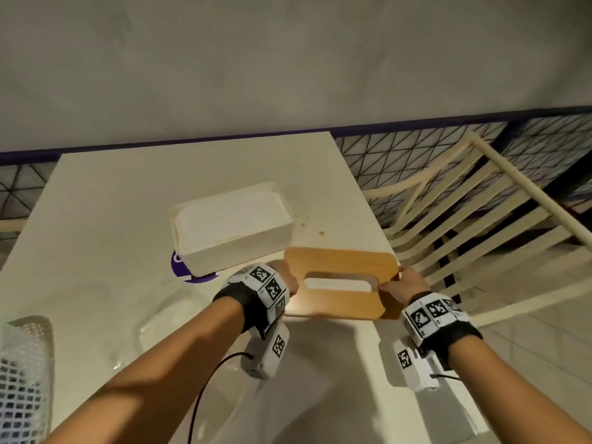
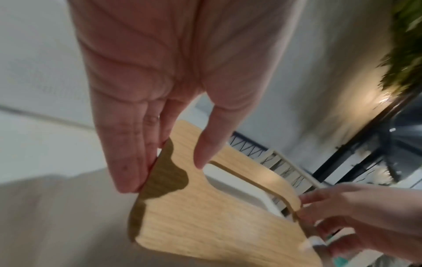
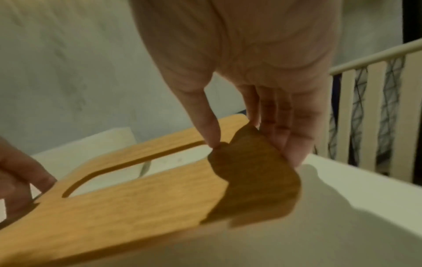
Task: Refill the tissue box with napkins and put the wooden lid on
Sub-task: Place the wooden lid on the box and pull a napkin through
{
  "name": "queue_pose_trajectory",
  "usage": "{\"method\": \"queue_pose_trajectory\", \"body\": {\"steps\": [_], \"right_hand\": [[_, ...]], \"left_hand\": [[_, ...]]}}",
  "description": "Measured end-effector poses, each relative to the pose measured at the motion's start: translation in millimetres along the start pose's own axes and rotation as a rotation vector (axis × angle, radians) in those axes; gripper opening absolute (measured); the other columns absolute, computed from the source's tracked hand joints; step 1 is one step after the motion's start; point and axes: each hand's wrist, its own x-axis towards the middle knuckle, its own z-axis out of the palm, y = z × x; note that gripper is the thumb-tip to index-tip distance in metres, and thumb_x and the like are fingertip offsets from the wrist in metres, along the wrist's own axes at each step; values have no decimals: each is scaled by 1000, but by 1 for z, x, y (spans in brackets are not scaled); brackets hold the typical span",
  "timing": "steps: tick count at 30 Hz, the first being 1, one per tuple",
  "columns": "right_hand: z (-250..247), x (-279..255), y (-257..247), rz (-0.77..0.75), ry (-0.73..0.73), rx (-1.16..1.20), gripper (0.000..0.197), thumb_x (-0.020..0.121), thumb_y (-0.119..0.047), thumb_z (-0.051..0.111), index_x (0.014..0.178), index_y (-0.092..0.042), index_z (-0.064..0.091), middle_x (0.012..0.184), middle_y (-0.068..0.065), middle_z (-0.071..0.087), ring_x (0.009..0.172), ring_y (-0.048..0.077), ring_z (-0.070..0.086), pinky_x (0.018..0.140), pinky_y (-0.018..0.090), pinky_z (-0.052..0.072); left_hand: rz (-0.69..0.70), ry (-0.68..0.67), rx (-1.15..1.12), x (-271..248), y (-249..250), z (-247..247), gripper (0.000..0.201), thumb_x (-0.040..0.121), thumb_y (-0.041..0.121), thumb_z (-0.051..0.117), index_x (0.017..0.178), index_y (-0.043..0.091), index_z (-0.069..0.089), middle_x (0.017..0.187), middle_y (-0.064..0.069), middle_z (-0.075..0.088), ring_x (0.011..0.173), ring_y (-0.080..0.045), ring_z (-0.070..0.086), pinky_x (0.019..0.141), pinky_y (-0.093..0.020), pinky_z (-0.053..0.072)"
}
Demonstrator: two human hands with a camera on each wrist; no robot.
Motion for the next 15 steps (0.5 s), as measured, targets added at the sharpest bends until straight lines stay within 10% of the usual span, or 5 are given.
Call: {"method": "queue_pose_trajectory", "body": {"steps": [2,6,10,15], "right_hand": [[-15,2,-24,-89,67,102,46,85,-15,62,126,-2,46,125,19,55,114,34,53,94,39,45],[-28,14,-95,-307,146,217,55,82,-18,66,130,-10,43,125,16,55,115,31,52,94,38,44],[-7,17,-175,-498,120,256,50,82,-15,64,129,-12,44,101,11,51,103,27,56,83,34,46],[32,17,-224,-579,46,116,47,86,-7,56,131,-12,45,125,19,55,113,32,54,89,33,45]], "left_hand": [[38,73,-137,-2,-11,-20,11,76,11,60,86,8,55,86,-10,61,82,-28,62,68,-30,48],[29,295,-362,-13,-45,-76,53,79,10,63,128,9,43,116,-14,62,107,-29,61,81,-33,48],[-32,489,-557,-14,-94,-105,53,86,8,58,135,8,38,114,-17,62,106,-30,60,91,-34,47],[-155,523,-717,-1,-145,-99,47,84,8,60,128,6,45,91,-11,61,103,-32,63,97,-42,50]]}}
